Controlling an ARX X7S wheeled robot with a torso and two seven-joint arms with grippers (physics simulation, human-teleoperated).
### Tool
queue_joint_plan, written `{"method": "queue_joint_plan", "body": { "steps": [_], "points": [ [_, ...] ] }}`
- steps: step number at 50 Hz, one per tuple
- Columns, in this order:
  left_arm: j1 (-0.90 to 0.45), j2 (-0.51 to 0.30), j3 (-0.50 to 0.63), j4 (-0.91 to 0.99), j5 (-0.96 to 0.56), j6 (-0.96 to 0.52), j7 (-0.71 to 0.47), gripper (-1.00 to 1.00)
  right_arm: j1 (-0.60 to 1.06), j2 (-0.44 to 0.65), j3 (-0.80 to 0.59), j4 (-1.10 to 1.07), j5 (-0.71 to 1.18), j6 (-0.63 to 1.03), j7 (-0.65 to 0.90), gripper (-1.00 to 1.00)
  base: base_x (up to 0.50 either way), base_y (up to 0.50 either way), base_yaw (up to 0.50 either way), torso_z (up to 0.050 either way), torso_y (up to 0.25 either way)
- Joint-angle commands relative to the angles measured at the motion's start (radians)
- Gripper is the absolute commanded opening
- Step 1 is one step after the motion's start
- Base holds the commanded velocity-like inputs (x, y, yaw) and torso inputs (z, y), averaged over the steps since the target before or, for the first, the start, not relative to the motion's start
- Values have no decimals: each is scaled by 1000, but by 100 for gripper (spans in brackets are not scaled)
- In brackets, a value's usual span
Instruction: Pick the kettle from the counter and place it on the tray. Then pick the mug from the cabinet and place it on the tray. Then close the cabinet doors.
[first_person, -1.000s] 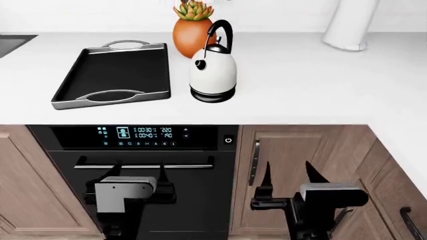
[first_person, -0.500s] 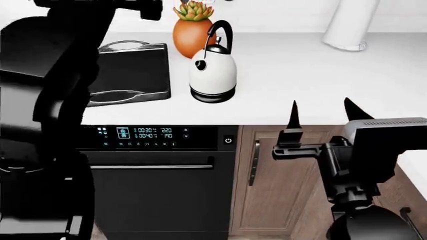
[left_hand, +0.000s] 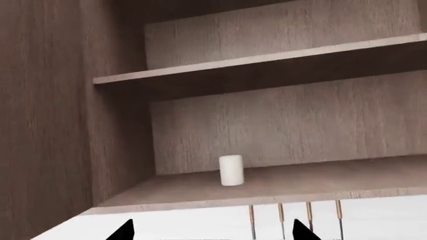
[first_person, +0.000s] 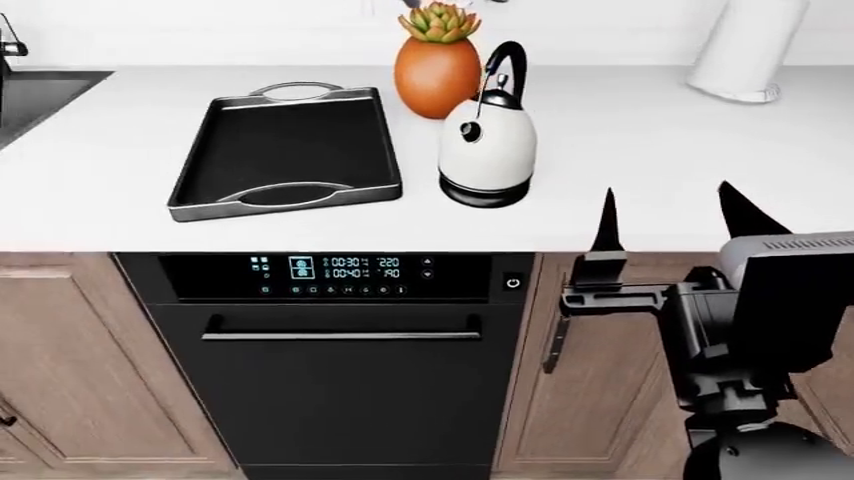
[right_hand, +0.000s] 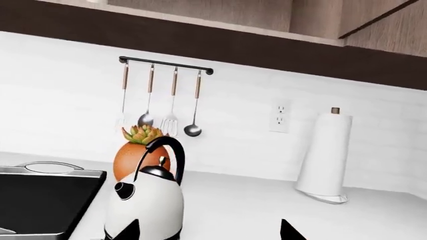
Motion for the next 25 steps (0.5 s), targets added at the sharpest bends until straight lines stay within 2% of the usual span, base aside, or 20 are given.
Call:
{"method": "queue_joint_plan", "body": {
  "steps": [1,8,10,15,20,25],
  "points": [
    [-90,6,3,-186,-21,70,-14,100,16,2,2,-21,10,30,11,100,39,500,0,50,0],
    [-81,15,-38,-185,-23,84,-3,100,61,5,16,-25,23,81,12,100,39,500,0,50,0],
    [-82,17,-3,-183,-67,103,10,100,89,21,7,-42,23,119,13,100,6,43,0,29,0],
    [-95,17,113,-182,-214,116,-11,100,302,34,73,-104,113,376,-3,100,0,0,0,0,0],
    [-97,17,240,-166,-346,118,-20,100,530,83,172,-100,404,574,138,100,0,0,0,0,0],
    [-100,17,343,-165,-461,128,-35,100,645,168,226,2,790,574,427,100,0,0,0,0,0]
  ]
}}
